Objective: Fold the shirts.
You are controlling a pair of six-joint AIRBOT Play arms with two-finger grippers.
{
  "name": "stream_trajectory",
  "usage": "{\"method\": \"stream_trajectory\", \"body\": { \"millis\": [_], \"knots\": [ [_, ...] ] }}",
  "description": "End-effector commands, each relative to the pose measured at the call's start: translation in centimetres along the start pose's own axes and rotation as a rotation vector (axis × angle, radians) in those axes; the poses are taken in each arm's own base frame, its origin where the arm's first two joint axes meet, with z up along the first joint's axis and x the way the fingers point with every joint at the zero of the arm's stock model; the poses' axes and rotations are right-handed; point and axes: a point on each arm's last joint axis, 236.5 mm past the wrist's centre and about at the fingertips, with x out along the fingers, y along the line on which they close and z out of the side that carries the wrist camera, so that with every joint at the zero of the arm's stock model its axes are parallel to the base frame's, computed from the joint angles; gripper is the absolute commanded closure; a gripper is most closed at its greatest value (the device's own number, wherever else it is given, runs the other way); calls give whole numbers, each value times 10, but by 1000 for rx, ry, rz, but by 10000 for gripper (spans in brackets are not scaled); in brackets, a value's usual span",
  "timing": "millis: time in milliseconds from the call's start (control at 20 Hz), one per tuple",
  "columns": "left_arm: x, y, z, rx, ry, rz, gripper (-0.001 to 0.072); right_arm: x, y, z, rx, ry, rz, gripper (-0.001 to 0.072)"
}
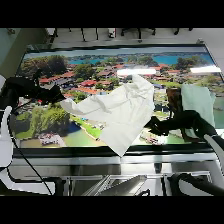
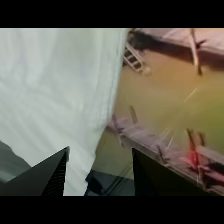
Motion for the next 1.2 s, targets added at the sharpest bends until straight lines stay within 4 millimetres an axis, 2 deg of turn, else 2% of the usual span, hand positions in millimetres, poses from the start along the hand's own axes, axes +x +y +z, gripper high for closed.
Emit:
{"method": "stream_trajectory", "body": {
  "millis": [0, 50, 100, 150, 200, 250, 300, 400, 450, 500, 600, 650, 750, 800, 850, 900, 950, 1000, 1050, 1100, 1150],
  "knots": [
    [-1, -1, 2, 2, -7, -1, 682, 33, -9, -4, 26, 17, -33, 251],
    [-1, -1, 2, 2, -7, -1, 682, 36, -5, 0, 15, 21, -31, 289],
    [-1, -1, 2, 2, -7, -1, 682, 35, 5, 8, -18, 9, -18, 438],
    [-1, -1, 1, 2, -3, -3, 682, 32, 16, 19, -46, -19, -7, 487],
    [-1, -3, 0, 0, 0, -9, 682, 25, 29, 34, -85, -58, 10, 488],
    [-1, -4, 0, 1, 0, -11, 682, 18, 42, 47, -116, -95, 25, 535],
    [0, -6, -1, 5, 3, -12, 682, 11, 56, 59, -151, -126, 41, 695],
    [-7, -18, 1, -5, -12, -57, 682, -11, 91, 77, -237, -181, 85, 697],
    [-19, -29, 6, -6, -47, -90, 682, -31, 113, 82, -287, -215, 115, 697],
    [-41, -43, 14, -2, -113, -128, 682, -61, 141, 85, -347, -266, 156, 697],
    [-109, -78, 34, 16, -319, -214, 683, -152, 207, 81, -505, -428, 248, 697],
    [-159, -100, 41, 35, -461, -263, 682, -208, 239, 72, -592, -540, 290, 698],
    [-275, -140, 37, 95, -792, -298, 682, -339, 299, 31, -776, -834, 359, 697],
    [-348, -165, 20, 137, -1003, -303, 682, -403, 322, -2, -876, -994, 374, 697],
    [-420, -191, -9, 191, -1228, -308, 683, -454, 338, -38, -953, -1132, 375, 697],
    [-483, -215, -49, 249, -1437, -316, 682, -499, 350, -77, -1028, -1269, 361, 697],
    [-536, -238, -95, 308, -1633, -321, 683, -531, 358, -110, -1087, -1380, 338, 697],
    [-575, -256, -144, 368, -1804, -292, 683, -557, 363, -139, -1136, -1479, 306, 698],
    [-593, -267, -176, 388, -1890, -274, 683, -572, 367, -160, -1168, -1543, 290, 697],
    [-596, -274, -192, 396, -1914, -235, 683, -581, 372, -175, -1193, -1580, 297, 697],
    [-591, -280, -197, 407, -1893, -193, 683, -585, 374, -183, -1204, -1595, 310, 698]
  ]
}}
